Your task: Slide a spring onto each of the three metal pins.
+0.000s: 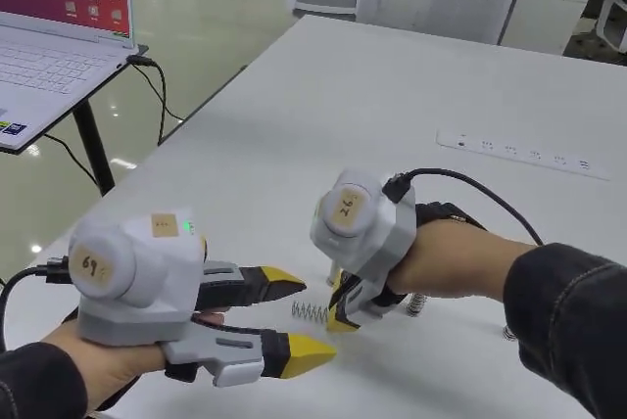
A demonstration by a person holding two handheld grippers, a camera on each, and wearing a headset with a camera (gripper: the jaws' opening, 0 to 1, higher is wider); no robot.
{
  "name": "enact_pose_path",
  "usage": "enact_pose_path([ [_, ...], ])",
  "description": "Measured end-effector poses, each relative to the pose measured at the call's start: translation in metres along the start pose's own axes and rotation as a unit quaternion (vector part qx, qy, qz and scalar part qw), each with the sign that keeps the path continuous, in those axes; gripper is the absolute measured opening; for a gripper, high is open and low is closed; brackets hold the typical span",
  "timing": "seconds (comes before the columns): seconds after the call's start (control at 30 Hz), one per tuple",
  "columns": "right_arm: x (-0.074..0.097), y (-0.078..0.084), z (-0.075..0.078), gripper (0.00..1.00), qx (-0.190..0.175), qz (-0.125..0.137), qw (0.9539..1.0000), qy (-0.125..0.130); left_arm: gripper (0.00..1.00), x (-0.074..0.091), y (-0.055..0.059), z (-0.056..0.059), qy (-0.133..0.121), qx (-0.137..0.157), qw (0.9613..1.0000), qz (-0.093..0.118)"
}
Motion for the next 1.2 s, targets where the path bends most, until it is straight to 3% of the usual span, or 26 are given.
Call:
enact_pose_path([
  [0.63,0.005,0.007,-0.007,0.07,-0.010,-0.006,0.9999,0.004,0.39,-0.001,0.003,0.000,0.001,-0.001,1.0000,-0.008],
  [1.2,0.049,0.006,-0.025,0.07,0.014,-0.001,0.9998,0.012,0.38,-0.001,0.004,0.001,0.003,-0.002,1.0000,-0.009],
])
Point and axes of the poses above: the centre of the closed fingertips' face, and the gripper's own axes: x roughly backward along the fingers, z roughly to its right, y roughly out of its underside, the point moved 1 cm from there along x, roughly backward along the fingers, and after that the axes turned 1 degree about z, right-handed, at the moved point
